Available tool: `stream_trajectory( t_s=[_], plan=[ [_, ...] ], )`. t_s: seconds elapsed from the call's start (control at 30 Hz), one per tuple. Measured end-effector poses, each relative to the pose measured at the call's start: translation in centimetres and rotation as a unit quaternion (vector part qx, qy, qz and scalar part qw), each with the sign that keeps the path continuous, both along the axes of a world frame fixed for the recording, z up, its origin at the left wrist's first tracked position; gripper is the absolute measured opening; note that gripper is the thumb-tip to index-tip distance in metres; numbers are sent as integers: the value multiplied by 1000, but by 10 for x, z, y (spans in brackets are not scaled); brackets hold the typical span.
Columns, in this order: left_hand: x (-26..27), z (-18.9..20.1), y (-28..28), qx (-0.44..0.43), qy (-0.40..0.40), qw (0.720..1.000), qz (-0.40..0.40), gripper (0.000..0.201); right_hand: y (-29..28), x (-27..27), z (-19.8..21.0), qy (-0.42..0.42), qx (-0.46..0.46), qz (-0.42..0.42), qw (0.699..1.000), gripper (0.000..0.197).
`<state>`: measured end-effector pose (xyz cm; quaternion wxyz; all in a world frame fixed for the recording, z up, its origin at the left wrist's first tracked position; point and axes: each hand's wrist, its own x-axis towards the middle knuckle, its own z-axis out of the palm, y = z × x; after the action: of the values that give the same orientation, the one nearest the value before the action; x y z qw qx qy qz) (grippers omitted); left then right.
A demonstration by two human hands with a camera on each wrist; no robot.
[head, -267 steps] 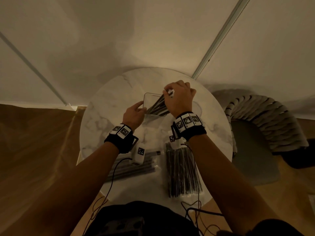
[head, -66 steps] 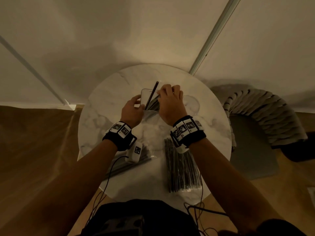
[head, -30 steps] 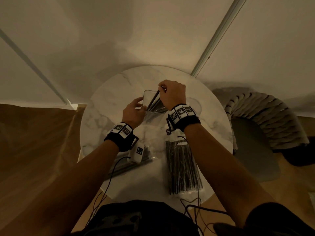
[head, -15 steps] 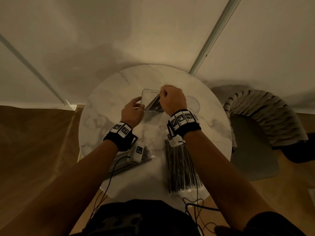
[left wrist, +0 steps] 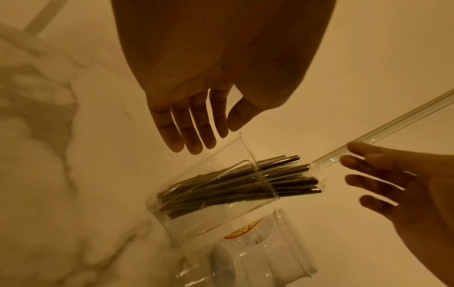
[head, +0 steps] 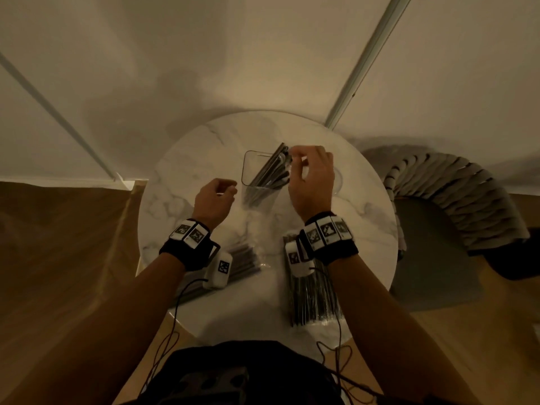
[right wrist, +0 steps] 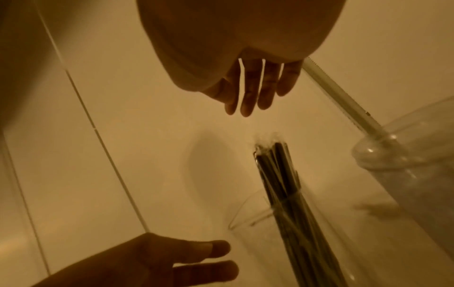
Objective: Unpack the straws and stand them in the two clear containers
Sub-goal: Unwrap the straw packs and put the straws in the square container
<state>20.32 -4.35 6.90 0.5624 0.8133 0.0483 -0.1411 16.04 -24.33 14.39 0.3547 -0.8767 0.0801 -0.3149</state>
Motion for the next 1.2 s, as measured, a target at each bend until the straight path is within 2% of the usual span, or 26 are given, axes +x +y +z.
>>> stream_trajectory(
  t_s=[0.07, 0.13, 0.23, 0.3, 0.4, 0.47, 0.53, 0.67, 0.83, 1.0, 1.2],
  plan=[
    [-16, -7, 10, 12, 0, 1000, -26, 15, 11, -27, -6, 13, 10, 19, 1000, 15],
    [-31, -18, 19, 60, -3, 996, -71, 11, 22, -55, -22, 42, 18, 34, 998, 15],
    [-56, -35, 26, 156, 16, 977, -145, 11, 36, -88, -62, 154, 54, 43, 986, 17],
    [-71, -43, 27, 221, 17, 955, -199, 39, 42, -105, -92, 232, 77, 49, 968, 23],
    [-92, -54, 27, 335, 30, 890, -308, 94, 46, -122, -125, 361, 153, 39, 919, 33],
    [-99, -65, 27, 391, 30, 849, -354, 105, 44, -127, -143, 433, 168, 49, 884, 37],
    [-104, -72, 27, 417, 16, 834, -362, 97, 42, -130, -154, 452, 184, 62, 871, 34],
    [-106, -74, 27, 390, -23, 849, -357, 77, 38, -131, -153, 446, 210, 71, 867, 25],
    [-102, -69, 25, 325, -17, 876, -355, 72, 30, -129, -149, 380, 238, 75, 891, 25],
    [-99, -62, 19, 310, -3, 874, -375, 77, 26, -126, -145, 332, 242, 100, 906, 24],
    [-101, -57, 12, 321, -29, 861, -394, 75, 25, -123, -147, 345, 175, 144, 911, 24]
  ],
)
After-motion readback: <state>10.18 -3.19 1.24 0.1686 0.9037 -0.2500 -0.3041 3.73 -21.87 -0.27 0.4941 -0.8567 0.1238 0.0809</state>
